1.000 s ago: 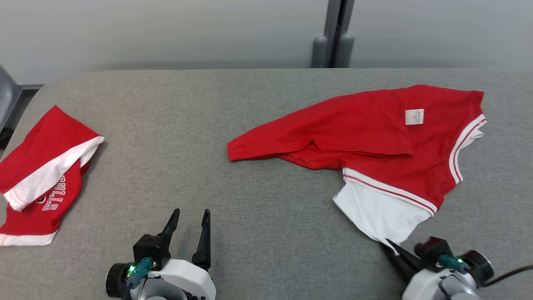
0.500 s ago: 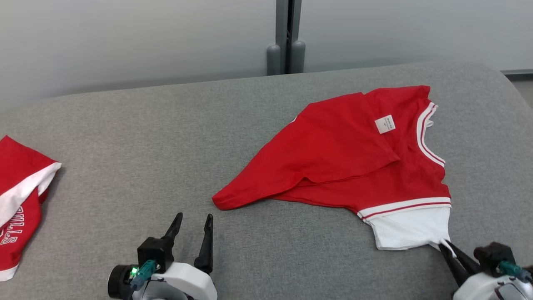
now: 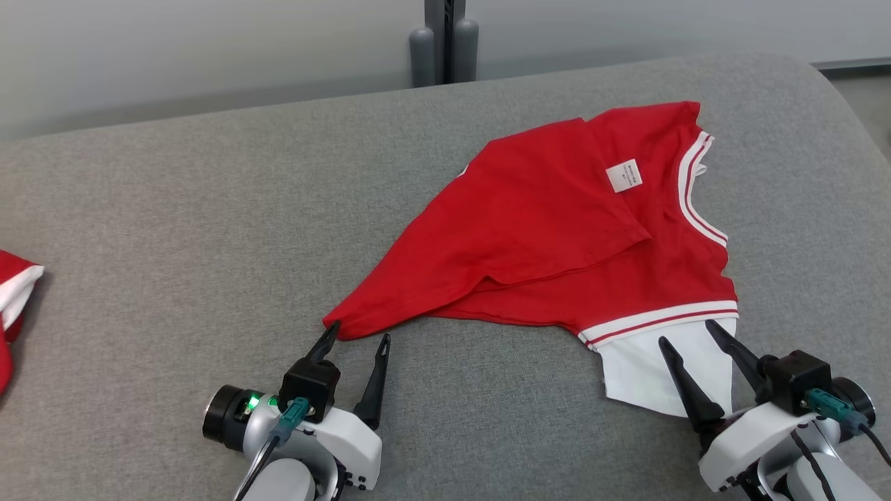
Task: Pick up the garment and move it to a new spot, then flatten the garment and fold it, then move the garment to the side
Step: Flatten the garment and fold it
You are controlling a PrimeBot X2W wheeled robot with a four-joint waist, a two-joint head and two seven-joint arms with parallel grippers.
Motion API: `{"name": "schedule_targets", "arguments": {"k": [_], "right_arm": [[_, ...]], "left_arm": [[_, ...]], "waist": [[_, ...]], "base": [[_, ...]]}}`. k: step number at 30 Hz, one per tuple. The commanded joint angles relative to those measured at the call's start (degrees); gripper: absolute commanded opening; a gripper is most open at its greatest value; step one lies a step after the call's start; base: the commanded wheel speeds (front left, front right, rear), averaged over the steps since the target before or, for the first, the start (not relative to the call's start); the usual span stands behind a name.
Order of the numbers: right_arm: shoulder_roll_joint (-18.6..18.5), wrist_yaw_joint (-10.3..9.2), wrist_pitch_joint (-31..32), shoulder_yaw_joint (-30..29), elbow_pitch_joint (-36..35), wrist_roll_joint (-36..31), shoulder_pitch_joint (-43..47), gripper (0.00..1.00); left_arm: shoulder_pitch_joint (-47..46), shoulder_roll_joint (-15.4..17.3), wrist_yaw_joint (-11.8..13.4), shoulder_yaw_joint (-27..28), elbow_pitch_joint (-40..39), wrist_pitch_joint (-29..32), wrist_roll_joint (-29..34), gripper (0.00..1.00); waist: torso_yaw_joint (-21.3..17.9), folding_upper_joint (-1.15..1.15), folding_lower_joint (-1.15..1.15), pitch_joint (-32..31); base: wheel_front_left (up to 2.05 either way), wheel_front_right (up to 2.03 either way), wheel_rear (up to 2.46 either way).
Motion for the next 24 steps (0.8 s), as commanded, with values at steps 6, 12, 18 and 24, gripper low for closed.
{"name": "schedule_targets", "arguments": {"k": [6,12,18,24], "right_arm": [[0.82,-0.01,-0.02,-0.32,-0.62,-0.62,-2.27,1.00],[1.53,-0.01,-0.02,-0.78,-0.68,-0.99,-3.25,1.00],[2.17,-0.01,-0.01,-1.66,-1.10,-1.15,-3.75,1.00],[2.91,-0.01,-0.02,-2.00,-1.29,-1.27,-3.95,1.00]], "left_arm": [[-3.39,0.27,-0.11,-1.07,1.37,-0.11,2.31,1.00],[-5.14,0.27,-0.21,-0.51,3.68,-0.11,3.13,1.00],[-6.67,0.28,0.75,1.22,6.33,-0.06,3.04,1.00],[-7.37,0.32,0.81,2.20,6.12,-0.06,2.57,0.91]], "waist": [[-2.07,0.00,0.00,3.00],[-3.37,0.00,0.00,4.59],[-4.40,0.00,0.00,5.98],[-4.63,0.00,0.00,6.62]], "base": [[0.00,0.00,0.00],[0.00,0.00,0.00],[0.00,0.00,0.00],[0.00,0.00,0.00]]}}
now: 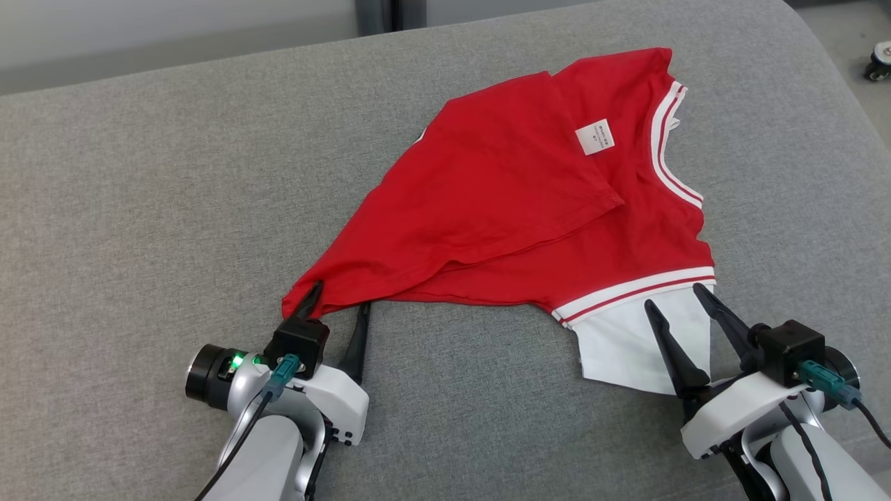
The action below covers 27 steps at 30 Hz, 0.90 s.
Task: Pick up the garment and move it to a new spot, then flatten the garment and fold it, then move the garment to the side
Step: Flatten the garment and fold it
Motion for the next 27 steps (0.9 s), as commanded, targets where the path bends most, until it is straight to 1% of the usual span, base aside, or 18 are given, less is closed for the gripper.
{"name": "schedule_targets", "arguments": {"k": [1,2,3,4,12,14,17,22,24,27], "right_arm": [[-0.04,-0.01,-0.03,-0.27,-0.05,-0.36,-0.40,1.00],[0.07,-0.01,-0.03,-0.31,0.03,-0.37,-0.40,1.00],[0.17,-0.02,-0.03,-0.29,0.07,-0.33,-0.39,1.00],[0.25,-0.01,-0.03,-0.27,0.15,-0.19,-0.35,1.00],[1.00,-0.01,-0.03,-0.27,1.47,0.25,0.53,1.00],[1.20,-0.01,-0.02,-0.30,2.18,0.42,0.85,1.00],[1.56,-0.01,-0.03,-0.30,3.46,0.72,1.65,1.00],[2.18,-0.01,-0.03,-0.74,5.55,0.80,3.03,1.00],[2.38,-0.01,-0.02,-0.90,5.99,1.01,3.56,1.00],[2.67,-0.01,-0.03,-1.44,6.21,0.83,3.90,1.00]], "left_arm": [[-0.39,0.40,0.05,0.34,-0.04,0.01,-0.36,0.56],[-0.35,0.40,-0.11,0.33,-0.36,0.00,-0.24,0.42],[-0.27,0.39,-0.20,0.29,-0.82,0.00,-0.17,0.06],[-0.19,0.38,-0.41,0.25,-1.52,-0.01,-0.12,0.00],[0.99,0.35,-2.01,-0.87,-8.97,-0.01,-0.85,0.00],[1.25,0.35,-2.55,-1.07,-10.88,-0.01,-3.74,0.00],[0.89,0.30,-3.72,-3.62,-12.43,-0.02,-5.41,0.00],[2.15,0.36,-5.32,-10.17,-10.98,-0.01,-8.87,0.00],[3.06,0.37,-5.42,-12.98,-9.89,-0.01,-11.03,0.00],[4.06,0.37,-4.68,-16.15,-7.60,-0.01,-13.56,0.00]], "waist": [[0.09,0.00,0.00,-0.02],[0.20,0.00,0.00,-0.06],[0.35,0.00,0.00,-0.16],[0.53,0.00,0.00,-0.26],[2.51,0.00,0.00,-2.49],[3.15,0.00,0.00,-3.46],[4.35,0.00,0.00,-5.29],[6.83,0.00,0.00,-8.50],[7.97,0.00,0.00,-9.44],[9.61,0.00,0.00,-10.10]], "base": [[0.00,0.00,0.00],[0.00,0.00,0.00],[0.00,0.00,0.00],[0.00,0.00,0.00],[0.00,0.00,0.00],[0.00,0.00,0.00],[0.00,0.00,0.00],[0.00,0.00,0.00],[0.00,0.00,0.00],[0.00,0.00,0.00]]}}
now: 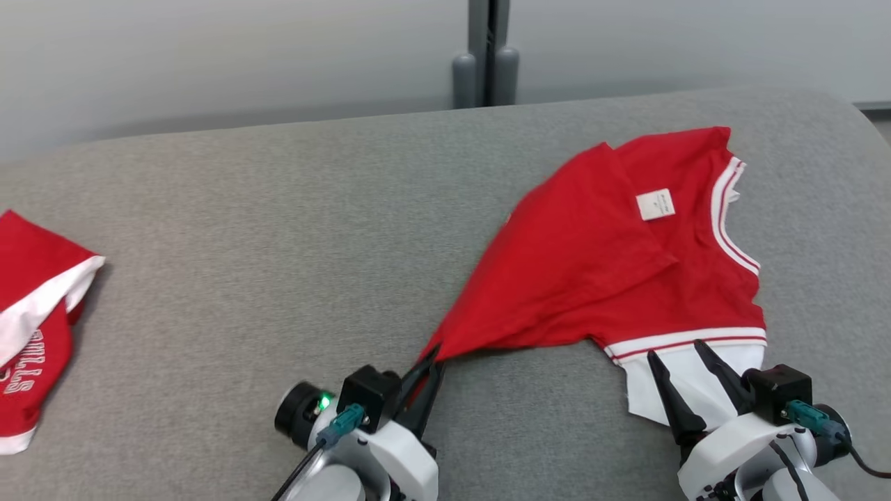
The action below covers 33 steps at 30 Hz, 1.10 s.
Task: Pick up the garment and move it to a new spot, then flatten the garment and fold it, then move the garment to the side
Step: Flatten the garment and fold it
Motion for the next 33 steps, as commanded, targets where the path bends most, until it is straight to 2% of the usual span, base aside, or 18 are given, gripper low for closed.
{"name": "schedule_targets", "arguments": {"k": [1,5,6,8,11,13,14,16,17,18,26,28,33], "right_arm": [[0.17,-0.01,-0.03,-0.07,-0.02,0.09,0.41,1.00],[0.42,-0.01,-0.03,0.72,0.31,0.02,0.02,1.00],[0.42,-0.01,-0.03,0.72,0.31,0.02,0.02,1.00],[0.39,-0.01,-0.02,1.62,1.08,0.53,-0.40,1.00],[0.04,-0.01,-0.02,2.19,1.42,0.67,-1.39,1.00],[0.01,-0.01,-0.02,2.22,1.65,0.51,-1.77,1.00],[0.03,-0.01,-0.03,2.10,1.71,0.45,-1.98,1.00],[0.03,-0.01,-0.03,1.93,1.81,0.30,-2.29,1.00],[0.07,-0.01,-0.03,1.70,1.81,0.20,-2.33,1.00],[0.18,-0.01,-0.02,1.63,1.83,0.11,-2.27,1.00],[1.25,-0.01,-0.02,0.95,2.41,0.09,-0.96,1.00],[1.48,-0.01,-0.03,0.89,2.50,0.04,-0.68,1.00],[2.00,-0.01,-0.03,-0.86,1.38,-1.11,-0.20,1.00]], "left_arm": [[0.80,0.34,0.54,-0.45,1.05,-0.04,-1.90,0.00],[2.14,0.31,1.03,-0.13,3.71,-0.04,-9.25,0.00],[2.14,0.31,1.03,-0.13,3.71,-0.04,-9.25,0.00],[2.03,0.32,-0.18,0.65,6.34,-0.04,-18.41,0.00],[0.42,0.50,-0.24,2.91,8.61,-0.05,-24.62,0.00],[-0.72,0.35,-0.15,3.99,10.61,-0.04,-26.31,0.00],[-1.39,0.33,-0.03,4.68,11.50,-0.05,-26.67,0.15],[-2.54,0.33,-0.38,5.77,13.25,-0.05,-26.77,0.67],[-3.29,0.39,-0.38,6.48,13.90,-0.05,-26.31,0.90],[-3.83,0.45,-0.62,7.33,14.47,-0.07,-26.04,1.00],[-3.79,1.77,-1.14,15.90,15.71,-0.07,-22.17,1.00],[-3.23,3.21,0.57,17.14,15.62,-0.07,-19.12,1.00],[0.00,3.36,4.02,22.56,12.57,-0.08,-13.39,1.00]], "waist": [[1.76,0.00,0.00,-0.96],[3.04,0.00,0.00,-0.65],[3.04,0.00,0.00,-0.65],[3.39,0.00,0.00,-0.24],[2.98,0.00,0.00,0.47],[2.51,0.00,0.00,0.95],[2.31,0.00,0.00,1.17],[1.93,0.00,0.00,1.42],[1.74,0.00,0.00,1.44],[1.58,0.00,0.00,1.41],[0.81,0.00,0.00,-0.49],[0.76,0.00,0.00,-1.12],[0.60,0.00,0.00,-2.33]], "base": [[0.00,0.00,0.00],[0.00,0.00,0.00],[0.00,0.00,0.00],[0.00,0.00,0.00],[0.00,0.00,0.00],[0.00,0.00,0.00],[0.00,0.00,0.00],[0.00,0.00,0.00],[0.00,0.00,0.00],[0.00,0.00,0.00],[0.00,0.00,0.00],[0.00,0.00,0.00],[0.00,0.00,0.00]]}}
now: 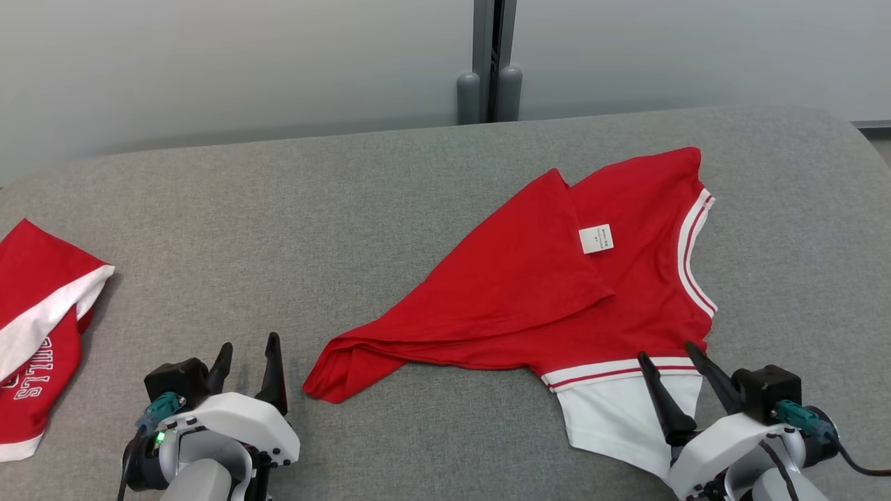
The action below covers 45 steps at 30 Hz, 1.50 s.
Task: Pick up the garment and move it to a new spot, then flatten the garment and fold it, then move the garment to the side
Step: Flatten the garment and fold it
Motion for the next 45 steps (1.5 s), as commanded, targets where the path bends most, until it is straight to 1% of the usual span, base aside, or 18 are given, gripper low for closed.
{"name": "schedule_targets", "arguments": {"k": [1,5,9,12,17,20,25,34,39,45], "right_arm": [[-0.01,-0.01,-0.03,-1.43,-0.76,-0.98,0.62,1.00],[1.39,-0.01,-0.03,-6.57,-3.58,-4.15,2.18,1.00],[4.06,-0.01,-0.03,-13.17,-6.67,-9.26,4.66,1.00],[5.81,-0.01,-0.03,-17.09,-8.04,-12.18,6.13,1.00],[6.88,-0.01,-0.02,-19.11,-8.41,-14.41,7.74,1.00],[7.13,-0.01,-0.02,-19.34,-8.15,-14.78,8.80,1.00],[7.08,-0.01,-0.03,-18.11,-7.60,-12.31,10.04,1.00],[7.11,-0.01,-0.03,-17.35,-7.47,-11.58,10.09,1.00],[7.12,-0.01,-0.02,-16.57,-6.85,-11.89,9.60,1.00],[7.10,-0.01,-0.03,-15.28,-6.50,-12.21,8.65,1.00]], "left_arm": [[1.12,0.14,1.10,1.46,-2.01,-0.12,2.83,1.00],[5.60,-0.39,3.52,4.51,-8.37,-0.12,10.61,1.00],[10.22,-1.34,4.67,6.88,-13.90,-0.12,16.99,1.00],[13.30,-1.96,5.02,7.58,-17.30,-0.12,21.03,1.00],[16.52,-2.50,4.42,8.13,-19.54,-0.12,23.80,1.00],[18.54,-2.74,4.16,8.44,-19.75,-0.12,24.84,1.00],[20.24,-3.00,3.91,8.75,-19.58,-0.12,25.74,1.00],[20.21,-3.09,3.70,9.14,-19.22,-0.12,25.99,1.00],[18.66,-3.07,2.00,7.34,-18.76,-0.12,24.29,1.00],[15.90,-3.09,0.41,4.42,-15.87,-0.12,21.81,1.00]], "waist": [[-0.04,0.00,0.00,-0.56],[0.08,0.00,0.00,-1.84],[0.42,0.00,0.00,-3.52],[0.70,0.00,0.00,-4.42],[1.23,0.00,0.00,-5.72],[1.62,0.00,0.00,-6.60],[2.11,0.00,0.00,-7.49],[2.47,0.00,0.00,-7.39],[2.22,0.00,0.00,-5.99],[0.73,0.00,0.00,-3.27]], "base": [[0.00,0.00,0.00],[0.00,0.00,0.00],[0.00,0.00,0.00],[0.00,0.00,0.00],[0.00,0.00,0.00],[0.00,0.00,0.00],[0.00,0.00,0.00],[0.00,0.00,0.00],[0.00,0.00,0.00],[0.00,0.00,0.00]]}}
